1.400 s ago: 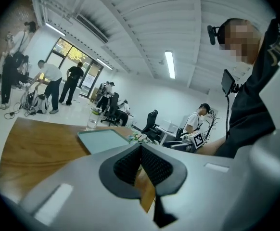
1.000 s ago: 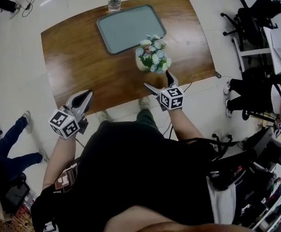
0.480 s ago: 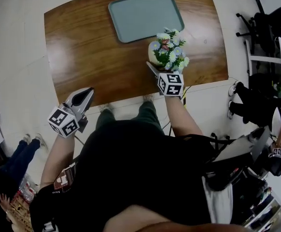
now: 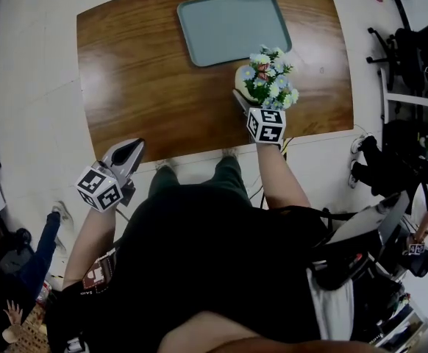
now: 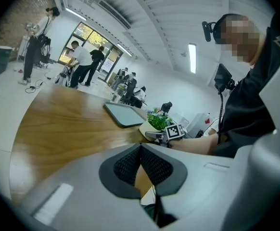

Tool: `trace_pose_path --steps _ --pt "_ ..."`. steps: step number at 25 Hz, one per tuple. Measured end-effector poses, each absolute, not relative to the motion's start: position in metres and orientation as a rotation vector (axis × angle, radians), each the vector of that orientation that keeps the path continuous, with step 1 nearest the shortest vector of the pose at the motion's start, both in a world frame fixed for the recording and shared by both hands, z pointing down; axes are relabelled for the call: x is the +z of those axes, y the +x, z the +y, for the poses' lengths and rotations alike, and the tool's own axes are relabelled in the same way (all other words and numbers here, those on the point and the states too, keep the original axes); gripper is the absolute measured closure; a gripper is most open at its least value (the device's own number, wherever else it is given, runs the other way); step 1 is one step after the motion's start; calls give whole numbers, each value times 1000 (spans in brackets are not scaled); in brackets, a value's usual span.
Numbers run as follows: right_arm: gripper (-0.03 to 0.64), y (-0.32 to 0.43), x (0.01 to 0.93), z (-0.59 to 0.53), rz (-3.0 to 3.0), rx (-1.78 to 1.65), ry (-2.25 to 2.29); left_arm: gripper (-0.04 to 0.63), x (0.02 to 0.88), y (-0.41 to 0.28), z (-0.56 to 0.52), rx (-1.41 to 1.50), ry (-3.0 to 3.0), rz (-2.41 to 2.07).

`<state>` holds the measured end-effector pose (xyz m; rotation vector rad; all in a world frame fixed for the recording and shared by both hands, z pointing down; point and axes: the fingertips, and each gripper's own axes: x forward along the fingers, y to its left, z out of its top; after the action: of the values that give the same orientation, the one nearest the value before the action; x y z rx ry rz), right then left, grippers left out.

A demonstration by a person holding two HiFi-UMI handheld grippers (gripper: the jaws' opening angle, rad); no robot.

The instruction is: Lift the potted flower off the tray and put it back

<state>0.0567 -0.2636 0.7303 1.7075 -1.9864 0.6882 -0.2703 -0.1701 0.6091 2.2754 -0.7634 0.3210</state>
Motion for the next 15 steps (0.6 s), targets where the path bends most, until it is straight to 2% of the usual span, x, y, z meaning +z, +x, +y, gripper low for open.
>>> trace_pose_path --steps 8,15 --pt "81 56 705 -262 -2071 678 1673 595 601 -266 -174 278 2297 -767" --pt "81 57 658 -306 -2148 577 1651 595 589 -266 -180 238 2309 -779"
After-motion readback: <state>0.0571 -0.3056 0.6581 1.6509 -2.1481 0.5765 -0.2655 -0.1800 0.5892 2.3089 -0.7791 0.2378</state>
